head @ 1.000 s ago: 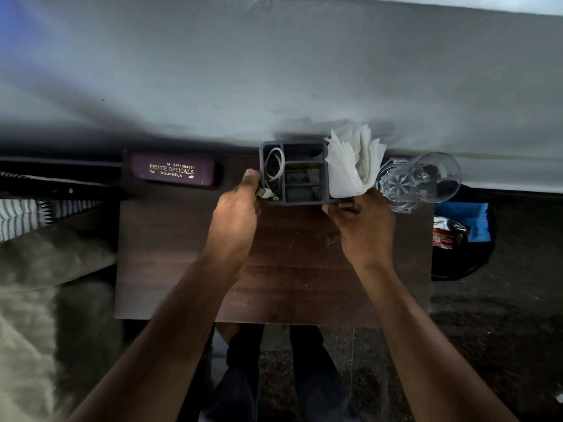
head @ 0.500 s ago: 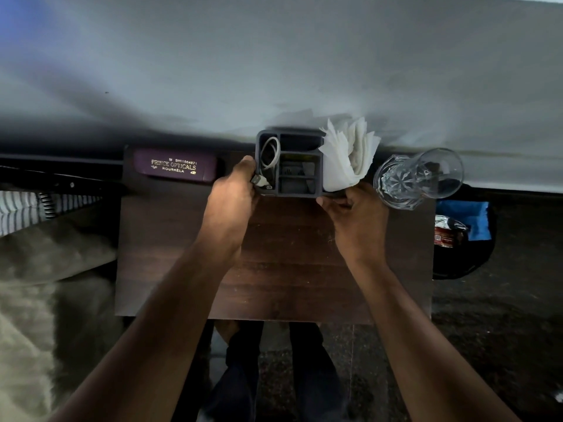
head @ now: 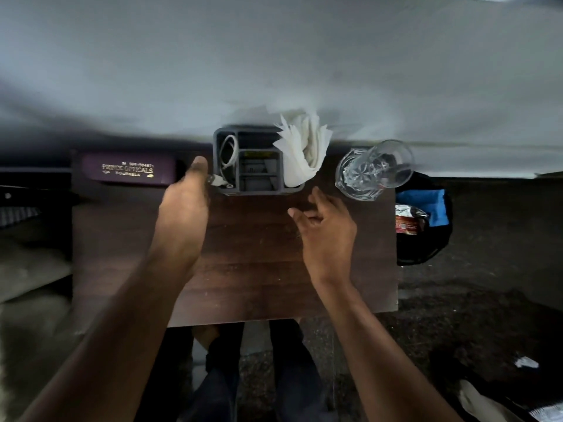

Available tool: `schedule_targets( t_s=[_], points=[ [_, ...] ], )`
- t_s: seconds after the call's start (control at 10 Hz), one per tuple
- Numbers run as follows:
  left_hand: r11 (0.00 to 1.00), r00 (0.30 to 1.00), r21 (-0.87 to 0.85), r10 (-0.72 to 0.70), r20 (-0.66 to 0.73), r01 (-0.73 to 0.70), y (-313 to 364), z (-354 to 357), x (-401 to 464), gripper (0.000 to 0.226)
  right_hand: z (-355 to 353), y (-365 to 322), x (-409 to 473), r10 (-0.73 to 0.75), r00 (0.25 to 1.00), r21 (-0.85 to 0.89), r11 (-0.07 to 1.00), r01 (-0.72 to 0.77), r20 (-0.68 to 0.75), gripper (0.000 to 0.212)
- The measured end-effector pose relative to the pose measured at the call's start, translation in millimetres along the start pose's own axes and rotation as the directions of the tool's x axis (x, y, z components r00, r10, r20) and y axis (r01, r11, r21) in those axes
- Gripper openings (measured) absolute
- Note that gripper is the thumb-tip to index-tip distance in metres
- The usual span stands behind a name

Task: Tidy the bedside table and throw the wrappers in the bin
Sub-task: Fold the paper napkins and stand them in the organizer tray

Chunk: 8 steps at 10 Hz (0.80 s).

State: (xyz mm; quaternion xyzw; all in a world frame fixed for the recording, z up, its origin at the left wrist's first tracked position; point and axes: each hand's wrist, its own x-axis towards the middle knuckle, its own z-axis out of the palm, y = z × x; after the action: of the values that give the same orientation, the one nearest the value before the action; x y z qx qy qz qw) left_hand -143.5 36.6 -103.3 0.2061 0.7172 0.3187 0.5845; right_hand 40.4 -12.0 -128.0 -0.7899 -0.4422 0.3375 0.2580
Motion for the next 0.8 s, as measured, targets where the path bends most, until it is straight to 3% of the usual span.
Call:
schedule_targets(
  t_s=[0.1, 0.2, 0.3, 0.4, 0.5, 0.6, 0.7, 0.8],
  points=[
    [0.996, 0.996, 0.051, 0.081, -0.043, -0.079, -4.1, -2.3, -9.4, 0.079, 7.6, 1.7, -1.8, 0.078, 0.997, 0.018, 0.997, -0.077, -0.030, 0.047],
    [0.999, 0.996, -0.036, 0.020, -0.090, -0.023, -10.5, -12.9, -14.1, 0.051, 22.4, 1.9, -14.4, 0.251, 0.968, 0.080, 0.964, -0.252, 0.029, 0.025],
    [0.981, 0.983, 0.169, 0.119, -0.140, -0.094, -17.8, -36.3, -18.9, 0.050, 40.9, -9.1, -34.3, 0.320, 0.934, 0.063, 0.941, -0.333, 0.160, 0.012],
    [0.940, 0.979, 0.321, 0.159, -0.130, -0.110, -23.4, -64.5, -11.0, 0.071, 66.4, -27.4, -52.5, 0.271, 0.894, 0.023, 0.954, -0.299, 0.356, 0.019],
    [0.963, 0.963, 0.262, 0.123, -0.239, -0.058, -24.4, -102.2, 7.5, 0.074, 90.8, -50.2, -59.1, 0.164, 0.857, 0.028, 0.979, -0.203, 0.488, 0.033],
    [0.961, 0.930, 0.265, 0.170, -0.325, -0.083, -18.9, -137.3, 29.2, 0.062, 115.4, -74.6, -49.1, 0.095, 0.858, 0.014, 0.993, -0.118, 0.505, 0.050],
    [0.986, 0.948, 0.159, 0.104, -0.300, -0.058, -11.9, -152.1, 51.3, 0.071, 134.5, -95.9, -28.9, 0.074, 0.873, 0.026, 0.995, -0.098, 0.482, 0.066],
    [0.962, 0.967, 0.262, 0.133, -0.215, -0.073, -8.0, -155.9, 69.3, 0.061, 146.2, -110.7, -12.1, 0.107, 0.857, 0.041, 0.988, -0.147, 0.504, 0.082]
  ],
)
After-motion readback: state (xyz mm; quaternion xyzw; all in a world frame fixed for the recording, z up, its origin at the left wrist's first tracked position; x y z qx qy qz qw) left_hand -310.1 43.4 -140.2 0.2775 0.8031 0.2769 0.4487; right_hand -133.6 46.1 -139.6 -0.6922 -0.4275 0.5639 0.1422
